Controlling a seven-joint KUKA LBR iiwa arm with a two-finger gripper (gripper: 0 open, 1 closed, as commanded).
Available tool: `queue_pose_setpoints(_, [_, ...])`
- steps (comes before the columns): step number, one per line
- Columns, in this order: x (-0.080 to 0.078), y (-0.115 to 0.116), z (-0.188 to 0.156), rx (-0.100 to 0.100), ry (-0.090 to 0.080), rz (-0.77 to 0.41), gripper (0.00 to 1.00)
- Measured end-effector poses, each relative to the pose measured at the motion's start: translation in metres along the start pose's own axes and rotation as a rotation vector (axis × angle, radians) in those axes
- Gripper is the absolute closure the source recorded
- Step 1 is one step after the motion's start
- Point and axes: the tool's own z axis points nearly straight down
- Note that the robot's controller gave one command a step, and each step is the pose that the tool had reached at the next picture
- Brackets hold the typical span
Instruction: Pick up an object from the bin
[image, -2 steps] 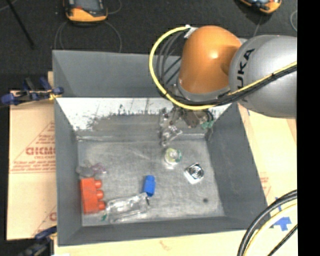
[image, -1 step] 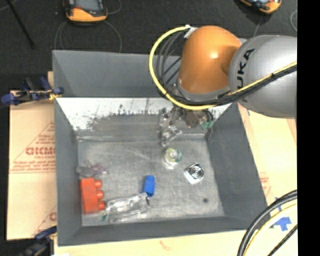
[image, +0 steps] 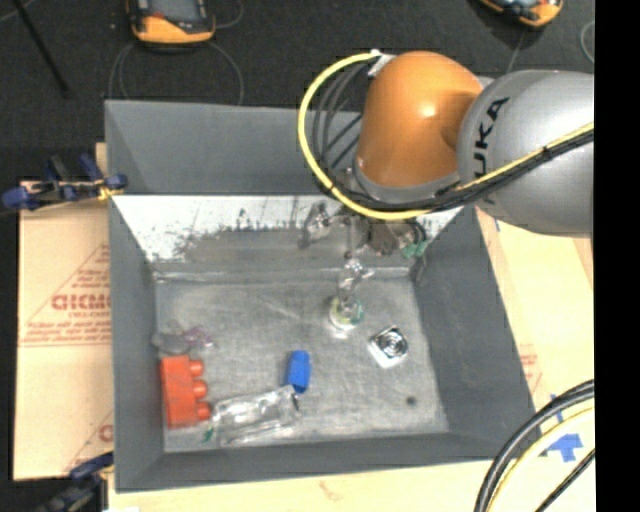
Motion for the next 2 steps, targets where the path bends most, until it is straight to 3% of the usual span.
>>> queue_pose_setpoints(1, [0.081, 0.028, 0.140, 0.001, -0.009, -0.154, 0.00])
queue_pose_setpoints(2, [0.077, 0.061, 0.126, 0.001, -0.001, -0.227, 0.00])
